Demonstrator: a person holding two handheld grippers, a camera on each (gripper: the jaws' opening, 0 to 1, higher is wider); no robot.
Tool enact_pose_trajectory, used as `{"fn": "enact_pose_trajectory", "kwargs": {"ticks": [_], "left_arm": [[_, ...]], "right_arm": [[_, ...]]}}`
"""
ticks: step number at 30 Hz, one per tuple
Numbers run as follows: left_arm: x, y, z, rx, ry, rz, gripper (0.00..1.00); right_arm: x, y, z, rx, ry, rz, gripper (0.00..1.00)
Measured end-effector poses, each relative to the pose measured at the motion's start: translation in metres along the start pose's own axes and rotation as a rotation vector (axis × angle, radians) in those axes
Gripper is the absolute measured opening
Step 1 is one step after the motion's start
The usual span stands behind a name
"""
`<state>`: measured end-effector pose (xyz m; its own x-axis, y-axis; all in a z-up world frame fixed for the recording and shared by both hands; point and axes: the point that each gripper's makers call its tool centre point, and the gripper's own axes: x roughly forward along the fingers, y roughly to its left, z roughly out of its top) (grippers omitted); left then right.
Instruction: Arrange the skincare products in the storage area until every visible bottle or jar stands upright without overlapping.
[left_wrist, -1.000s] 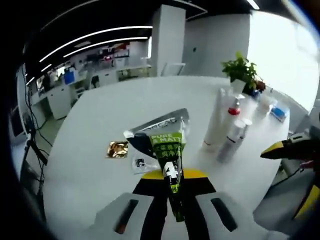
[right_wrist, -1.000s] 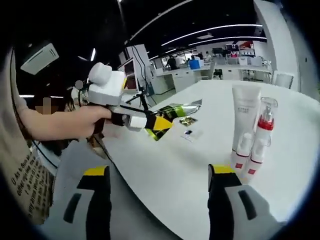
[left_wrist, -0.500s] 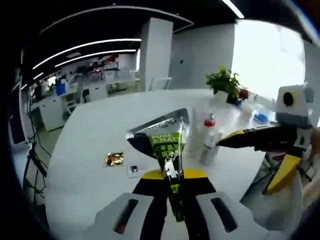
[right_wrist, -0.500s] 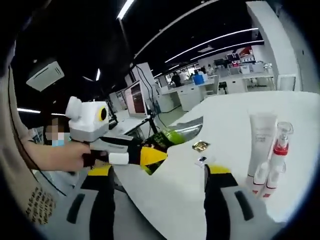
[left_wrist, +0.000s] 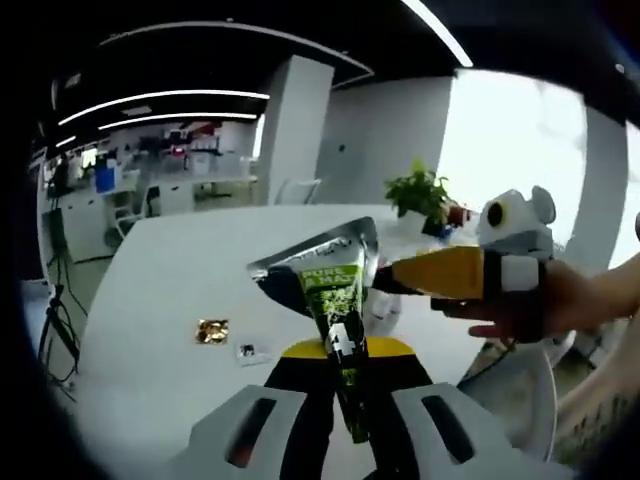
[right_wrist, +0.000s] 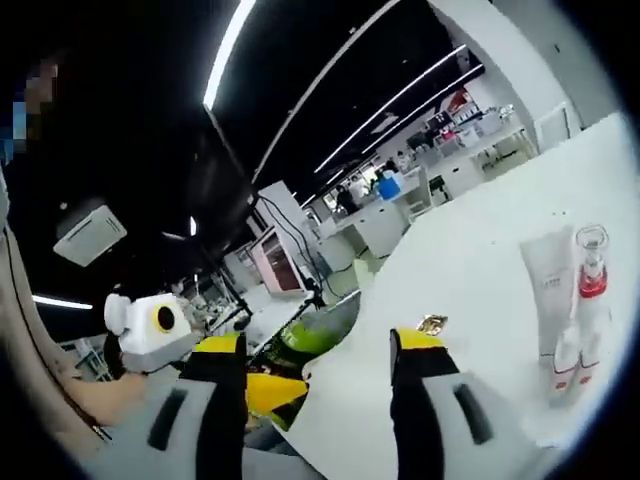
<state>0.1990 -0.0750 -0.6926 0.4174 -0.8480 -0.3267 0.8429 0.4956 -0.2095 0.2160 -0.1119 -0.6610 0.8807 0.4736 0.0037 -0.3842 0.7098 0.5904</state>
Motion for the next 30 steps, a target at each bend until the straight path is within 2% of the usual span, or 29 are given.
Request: {"fn": "enact_pose_trajectory", "kwargs": {"ticks": [2,5,8,9,12,17,25,27,30], "left_arm": [[-0.003,-0.003,0.002,-0.003,-0.01,-0.015,0.05],[-0.006,-0.004,0.004,-0.001,-0.015,-0.024,0.05],[-0.007,-0.005,0.003,-0.004,-0.017,-0.033,0.05],[-0.007,-0.005,0.002,-0.008,-0.015,-0.035,0.05],[-0.009,-0.004,0.002,-0.023,-0.028,-0.042,0.05],[-0.009,-0.01,-0.003,-0.033,-0.014,-0.081,0.13],[-0.008,-0.018,-0.007,-0.081,-0.011,-0.121,0.3],[-0.007,-0.021,-0.006,-0.091,-0.014,-0.132,0.38],[-0.006,-0.022,-0.005,-0.08,-0.009,-0.134,0.45]], "right_arm": [[0.004,0.0,0.002,0.051,-0.023,-0.004,0.49],[0.006,0.001,0.004,0.068,-0.045,-0.003,0.38],[0.007,0.005,0.007,0.096,-0.067,0.005,0.22],[0.007,0.005,0.008,0.137,-0.081,-0.004,0.21],[0.006,0.004,0.007,0.176,-0.093,-0.01,0.18],[0.002,0.011,0.01,0.318,-0.112,0.036,0.11],[-0.003,0.015,0.013,0.352,-0.088,0.069,0.03],[-0.005,0.015,0.012,0.345,-0.078,0.075,0.01],[-0.008,0.014,0.014,0.359,-0.074,0.081,0.01]]}}
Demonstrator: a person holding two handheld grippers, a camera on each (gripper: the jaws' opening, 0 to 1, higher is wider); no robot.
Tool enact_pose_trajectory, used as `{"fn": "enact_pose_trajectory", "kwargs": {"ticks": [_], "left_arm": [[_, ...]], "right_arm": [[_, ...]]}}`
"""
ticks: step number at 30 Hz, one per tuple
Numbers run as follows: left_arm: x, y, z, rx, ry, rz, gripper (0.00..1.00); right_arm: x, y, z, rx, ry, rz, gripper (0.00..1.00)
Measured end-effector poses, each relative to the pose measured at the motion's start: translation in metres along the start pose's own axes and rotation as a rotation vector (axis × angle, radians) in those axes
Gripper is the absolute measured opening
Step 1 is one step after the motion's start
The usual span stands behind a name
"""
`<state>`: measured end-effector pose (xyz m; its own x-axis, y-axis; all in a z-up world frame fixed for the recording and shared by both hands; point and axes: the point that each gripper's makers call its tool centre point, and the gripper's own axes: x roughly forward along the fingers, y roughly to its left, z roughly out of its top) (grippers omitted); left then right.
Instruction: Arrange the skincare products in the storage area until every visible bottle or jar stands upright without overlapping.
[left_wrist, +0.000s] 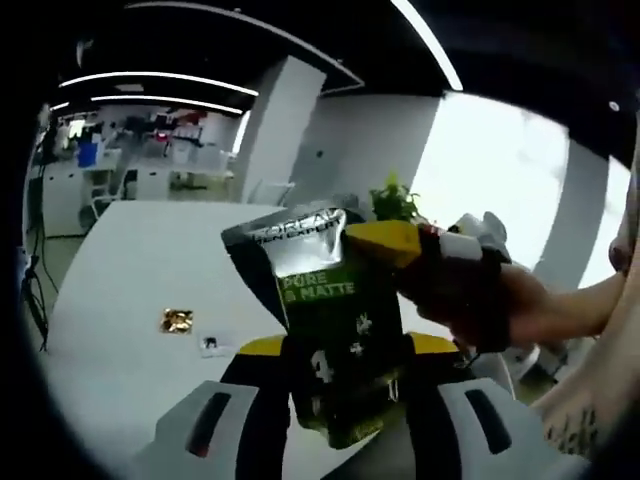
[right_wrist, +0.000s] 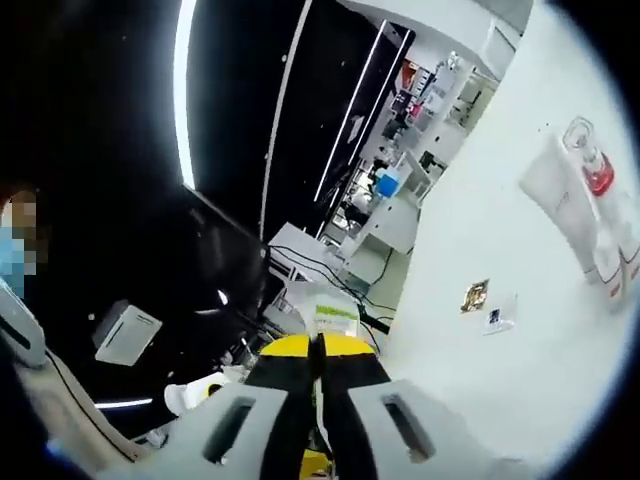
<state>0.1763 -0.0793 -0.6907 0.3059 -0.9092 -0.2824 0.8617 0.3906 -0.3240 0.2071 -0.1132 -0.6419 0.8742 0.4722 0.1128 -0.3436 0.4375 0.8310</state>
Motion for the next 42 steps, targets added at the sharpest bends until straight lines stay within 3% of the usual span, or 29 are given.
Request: {"fn": "enact_pose_trajectory", "kwargs": {"ticks": [11,16,18,21,24,27,31,36,42], "left_arm": [[-0.008,0.0,0.024,-0.082,-0.084,-0.072,0.62],[-0.007,0.007,0.027,-0.136,-0.099,-0.118,0.68],[-0.007,0.006,0.031,-0.209,-0.124,-0.175,0.71],[-0.012,-0.009,0.033,-0.309,-0.11,-0.342,0.72],[-0.017,-0.021,0.036,-0.345,-0.111,-0.462,0.69],[-0.02,-0.029,0.042,-0.374,-0.121,-0.532,0.61],[-0.021,-0.035,0.042,-0.347,-0.111,-0.572,0.35],[-0.02,-0.029,0.037,-0.396,-0.121,-0.566,0.18],[-0.027,-0.034,0.033,-0.465,-0.132,-0.568,0.01]], "right_arm": [[-0.008,0.001,0.016,-0.015,0.015,0.031,0.01],[-0.013,0.022,0.022,-0.007,0.041,0.135,0.01],[-0.014,0.034,0.021,0.01,0.07,0.191,0.01],[-0.016,0.048,0.021,0.046,0.09,0.25,0.01],[-0.017,0.063,0.022,0.09,0.108,0.32,0.01],[-0.015,0.064,0.02,0.083,0.127,0.317,0.01],[-0.012,0.052,0.02,0.066,0.122,0.262,0.01],[-0.011,0.035,0.026,0.05,0.111,0.191,0.01],[-0.006,0.015,0.015,-0.027,0.178,0.096,0.01]]}}
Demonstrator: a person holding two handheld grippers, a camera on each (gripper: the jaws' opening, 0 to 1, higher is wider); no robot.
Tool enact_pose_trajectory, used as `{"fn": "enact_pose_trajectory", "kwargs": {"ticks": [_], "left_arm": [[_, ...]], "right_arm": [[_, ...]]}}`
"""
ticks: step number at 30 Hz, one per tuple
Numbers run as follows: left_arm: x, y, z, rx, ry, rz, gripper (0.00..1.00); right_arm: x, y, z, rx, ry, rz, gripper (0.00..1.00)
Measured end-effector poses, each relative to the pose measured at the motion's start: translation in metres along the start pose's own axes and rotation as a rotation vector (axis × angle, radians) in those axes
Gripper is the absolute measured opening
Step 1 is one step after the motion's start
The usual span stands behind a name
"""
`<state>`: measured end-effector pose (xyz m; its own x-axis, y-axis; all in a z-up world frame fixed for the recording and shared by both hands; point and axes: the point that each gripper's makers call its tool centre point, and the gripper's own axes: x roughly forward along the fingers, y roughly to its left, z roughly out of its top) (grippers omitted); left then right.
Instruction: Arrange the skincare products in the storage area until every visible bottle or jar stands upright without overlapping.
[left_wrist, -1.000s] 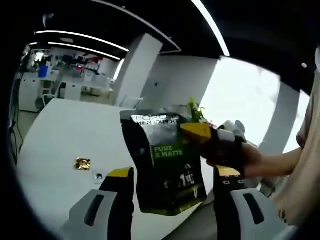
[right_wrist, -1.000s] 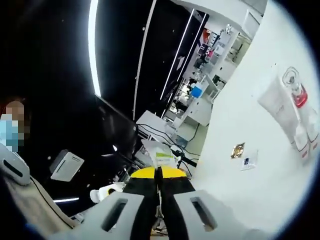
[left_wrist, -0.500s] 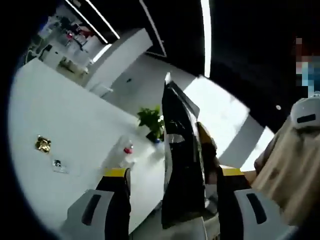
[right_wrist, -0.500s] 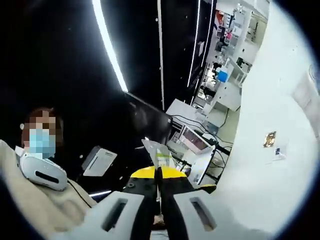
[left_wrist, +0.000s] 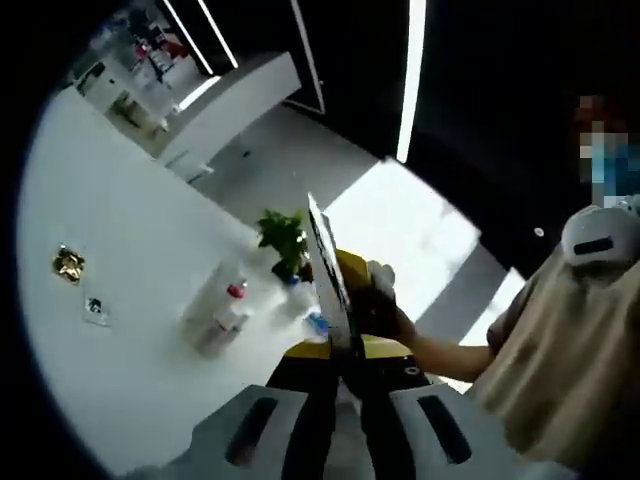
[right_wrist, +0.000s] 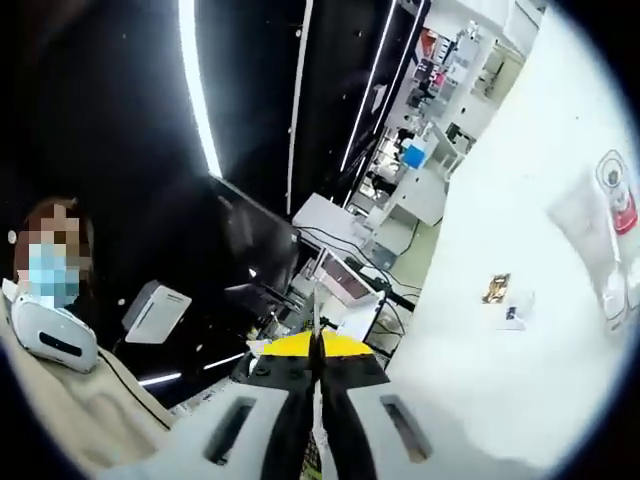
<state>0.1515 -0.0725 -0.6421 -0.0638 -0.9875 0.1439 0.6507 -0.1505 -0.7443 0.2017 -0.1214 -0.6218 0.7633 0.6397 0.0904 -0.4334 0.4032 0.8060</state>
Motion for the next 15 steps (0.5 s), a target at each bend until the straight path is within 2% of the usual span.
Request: {"fn": "enact_pose_trajectory", "kwargs": {"ticks": [2,4,5,9,10,13,14,15], "left_arm": [[-0.001,-0.005,0.0,-0.046,-0.025,-0.015,0.0],[-0.002,-0.007,0.003,-0.056,-0.049,-0.019,0.0],[-0.003,-0.01,0.004,-0.062,-0.06,-0.026,0.0],[-0.004,-0.023,0.011,-0.073,-0.102,-0.069,0.0],[-0.004,-0.027,0.016,-0.071,-0.13,-0.079,0.0],[-0.007,-0.034,0.031,-0.099,-0.2,-0.117,0.0],[-0.008,-0.034,0.037,-0.095,-0.23,-0.116,0.0],[-0.01,-0.034,0.041,-0.098,-0.245,-0.117,0.0]], "right_arm": [[0.004,0.0,-0.002,-0.001,0.009,0.0,0.01],[0.006,0.001,-0.004,-0.013,0.009,0.007,0.01],[0.008,0.007,-0.001,-0.057,-0.009,0.044,0.01],[0.007,0.028,0.003,-0.024,-0.061,0.18,0.06],[0.006,0.032,-0.001,0.01,-0.056,0.208,0.09],[0.006,0.032,-0.01,0.034,-0.053,0.212,0.34],[0.005,0.036,-0.016,0.057,-0.046,0.233,0.41],[0.004,0.039,-0.018,0.061,-0.049,0.249,0.43]]}}
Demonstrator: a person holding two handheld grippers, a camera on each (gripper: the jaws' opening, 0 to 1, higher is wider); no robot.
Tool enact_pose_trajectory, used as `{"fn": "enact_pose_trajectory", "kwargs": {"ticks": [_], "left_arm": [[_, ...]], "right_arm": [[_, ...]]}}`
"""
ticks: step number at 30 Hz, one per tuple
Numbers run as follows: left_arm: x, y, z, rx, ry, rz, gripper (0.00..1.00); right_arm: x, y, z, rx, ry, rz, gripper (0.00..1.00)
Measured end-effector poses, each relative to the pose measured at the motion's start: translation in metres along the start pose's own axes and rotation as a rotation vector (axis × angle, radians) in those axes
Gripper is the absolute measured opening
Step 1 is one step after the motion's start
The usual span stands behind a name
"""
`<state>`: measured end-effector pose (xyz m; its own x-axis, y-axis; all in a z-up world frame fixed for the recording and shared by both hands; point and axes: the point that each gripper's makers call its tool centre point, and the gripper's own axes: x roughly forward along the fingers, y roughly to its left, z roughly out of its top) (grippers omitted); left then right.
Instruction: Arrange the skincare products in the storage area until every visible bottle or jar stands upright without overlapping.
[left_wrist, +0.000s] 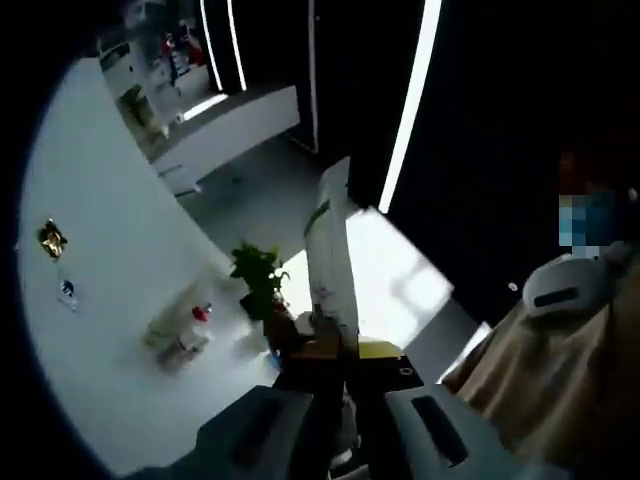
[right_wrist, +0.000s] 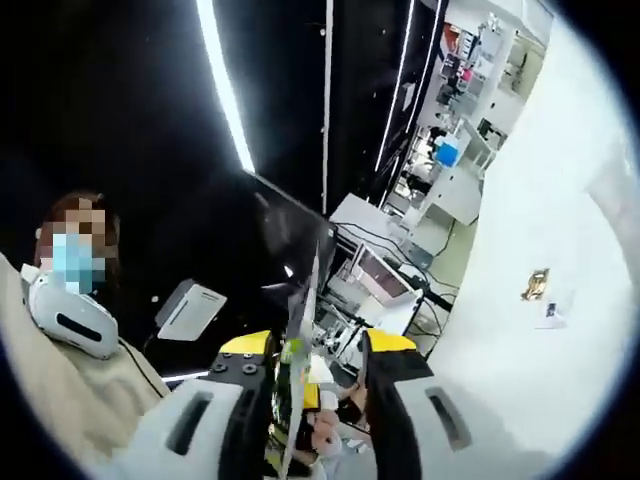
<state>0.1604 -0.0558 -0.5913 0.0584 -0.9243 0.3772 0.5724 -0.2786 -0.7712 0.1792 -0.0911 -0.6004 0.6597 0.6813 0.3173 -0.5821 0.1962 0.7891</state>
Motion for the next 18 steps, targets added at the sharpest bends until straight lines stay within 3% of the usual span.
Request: {"fn": "enact_pose_trajectory", "kwargs": {"ticks": [2,4,6,8,11,14,18], "left_arm": [[-0.001,0.0,0.005,-0.017,-0.016,0.0,0.0],[-0.002,0.002,0.007,-0.02,-0.016,0.013,0.0],[-0.002,0.005,0.005,-0.025,-0.003,0.03,0.0],[-0.002,0.009,0.004,-0.028,0.01,0.046,0.0],[-0.004,0.016,0.001,-0.023,0.028,0.081,0.0],[-0.007,0.033,-0.002,0.001,0.055,0.176,0.0],[-0.006,0.042,-0.002,-0.015,0.064,0.218,0.0]], "right_arm": [[-0.001,0.009,-0.004,0.004,-0.019,0.03,0.48],[-0.001,0.007,-0.012,0.007,0.003,0.013,0.45],[-0.005,0.0,-0.019,-0.034,0.027,-0.023,0.29],[-0.007,0.001,-0.02,-0.04,0.015,-0.011,0.13],[-0.01,-0.004,-0.016,-0.035,-0.011,-0.043,0.08],[-0.012,-0.005,-0.012,-0.064,-0.034,-0.066,0.03],[-0.012,-0.008,-0.013,-0.046,-0.038,-0.087,0.01]]}}
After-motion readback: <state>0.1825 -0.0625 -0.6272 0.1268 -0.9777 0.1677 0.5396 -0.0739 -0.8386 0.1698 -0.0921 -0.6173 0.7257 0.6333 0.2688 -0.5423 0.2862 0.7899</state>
